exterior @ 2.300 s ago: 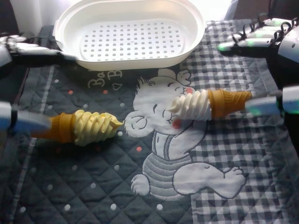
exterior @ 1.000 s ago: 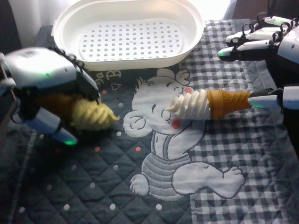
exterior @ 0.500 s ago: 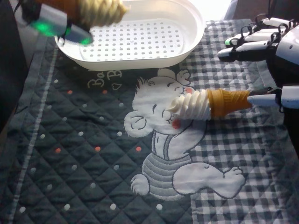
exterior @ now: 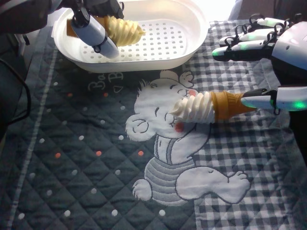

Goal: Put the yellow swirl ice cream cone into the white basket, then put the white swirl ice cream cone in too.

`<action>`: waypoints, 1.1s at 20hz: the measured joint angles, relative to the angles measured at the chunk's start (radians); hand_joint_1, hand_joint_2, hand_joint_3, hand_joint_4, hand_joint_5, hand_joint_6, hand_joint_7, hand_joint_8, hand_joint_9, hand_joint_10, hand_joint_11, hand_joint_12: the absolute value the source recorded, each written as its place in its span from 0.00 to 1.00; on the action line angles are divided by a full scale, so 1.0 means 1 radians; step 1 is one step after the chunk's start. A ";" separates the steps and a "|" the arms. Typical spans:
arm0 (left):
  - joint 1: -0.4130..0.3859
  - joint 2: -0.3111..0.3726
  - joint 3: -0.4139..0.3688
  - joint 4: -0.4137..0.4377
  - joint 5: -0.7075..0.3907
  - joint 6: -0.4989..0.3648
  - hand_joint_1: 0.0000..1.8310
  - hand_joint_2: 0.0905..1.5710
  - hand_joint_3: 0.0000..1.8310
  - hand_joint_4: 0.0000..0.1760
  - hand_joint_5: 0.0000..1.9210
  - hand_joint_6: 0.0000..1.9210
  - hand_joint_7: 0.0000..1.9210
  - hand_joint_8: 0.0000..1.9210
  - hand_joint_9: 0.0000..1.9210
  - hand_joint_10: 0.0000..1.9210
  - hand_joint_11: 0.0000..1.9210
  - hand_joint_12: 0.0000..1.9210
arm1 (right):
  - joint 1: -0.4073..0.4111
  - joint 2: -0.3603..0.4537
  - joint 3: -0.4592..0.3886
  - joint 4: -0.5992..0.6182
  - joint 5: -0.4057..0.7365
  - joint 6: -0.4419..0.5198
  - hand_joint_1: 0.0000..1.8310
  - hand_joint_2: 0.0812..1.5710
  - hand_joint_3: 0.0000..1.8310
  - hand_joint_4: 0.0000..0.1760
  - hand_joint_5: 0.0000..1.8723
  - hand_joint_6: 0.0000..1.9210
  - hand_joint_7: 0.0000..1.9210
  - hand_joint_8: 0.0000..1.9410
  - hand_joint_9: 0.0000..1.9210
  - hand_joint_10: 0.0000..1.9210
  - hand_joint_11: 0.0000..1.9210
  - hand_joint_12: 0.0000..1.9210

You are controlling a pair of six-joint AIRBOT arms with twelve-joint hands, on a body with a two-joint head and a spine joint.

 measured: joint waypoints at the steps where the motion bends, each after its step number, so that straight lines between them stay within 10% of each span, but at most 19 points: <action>1: 0.000 0.010 -0.014 0.000 0.000 0.000 0.49 0.55 0.00 0.00 0.41 0.00 0.48 0.01 0.43 0.20 0.24 0.67 | 0.000 -0.002 0.001 -0.001 0.008 0.013 0.40 0.73 0.00 0.08 0.22 0.00 0.16 0.00 0.16 0.00 0.04 0.36; 3: 0.003 0.063 -0.079 0.000 -0.024 0.001 0.48 0.55 0.00 0.00 0.33 0.00 0.41 0.00 0.41 0.08 0.20 0.54 | 0.000 -0.004 0.003 -0.009 0.033 0.059 0.40 0.73 0.00 0.00 0.21 0.00 0.16 0.00 0.15 0.00 0.04 0.30; 7: 0.005 0.179 -0.223 0.005 -0.162 0.001 0.45 0.55 0.00 0.16 0.29 0.00 0.36 0.00 0.39 0.04 0.21 0.61 | 0.000 -0.004 0.003 -0.007 0.086 0.089 0.37 0.73 0.00 0.03 0.16 0.00 0.13 0.00 0.12 0.00 0.04 0.21; 9: 0.007 0.227 -0.303 0.028 -0.230 0.001 0.46 0.55 0.00 0.36 0.27 0.00 0.32 0.00 0.33 0.01 0.14 0.62 | 0.000 -0.010 0.005 -0.007 0.089 0.090 0.35 0.68 0.00 0.31 0.16 0.00 0.15 0.00 0.16 0.01 0.10 0.20; 11: 0.023 0.287 -0.386 0.045 -0.314 0.000 0.44 0.55 0.00 0.47 0.27 0.00 0.31 0.00 0.33 0.01 0.13 0.64 | 0.000 -0.022 0.006 -0.016 0.076 0.090 0.34 0.65 0.00 0.39 0.17 0.00 0.16 0.00 0.17 0.01 0.13 0.22; 15: 0.085 0.414 -0.517 0.053 -0.436 0.000 0.42 0.58 0.00 0.04 0.28 0.00 0.32 0.00 0.33 0.00 0.11 0.62 | 0.000 -0.053 0.018 -0.038 0.026 0.092 0.38 0.62 0.00 0.49 0.16 0.00 0.16 0.00 0.18 0.00 0.03 0.54; 17: 0.109 0.457 -0.556 0.048 -0.488 0.001 0.45 0.57 0.00 0.13 0.28 0.00 0.31 0.00 0.32 0.00 0.11 0.58 | 0.000 -0.087 0.037 -0.064 -0.004 0.110 0.39 0.62 0.00 0.69 0.12 0.00 0.12 0.00 0.15 0.00 0.00 0.53; 19: 0.124 0.469 -0.576 0.045 -0.526 0.000 0.41 0.58 0.00 0.23 0.27 0.00 0.31 0.00 0.32 0.00 0.12 0.56 | 0.000 -0.120 0.063 -0.097 -0.037 0.146 0.46 0.60 0.00 0.60 0.14 0.00 0.13 0.00 0.16 0.01 0.00 0.53; 22: 0.134 0.468 -0.586 0.053 -0.549 0.000 0.38 0.59 0.00 0.10 0.29 0.00 0.34 0.01 0.34 0.01 0.14 0.53 | 0.000 -0.136 0.083 -0.112 -0.077 0.164 0.47 0.57 0.00 0.53 0.16 0.00 0.14 0.00 0.16 0.00 0.00 0.46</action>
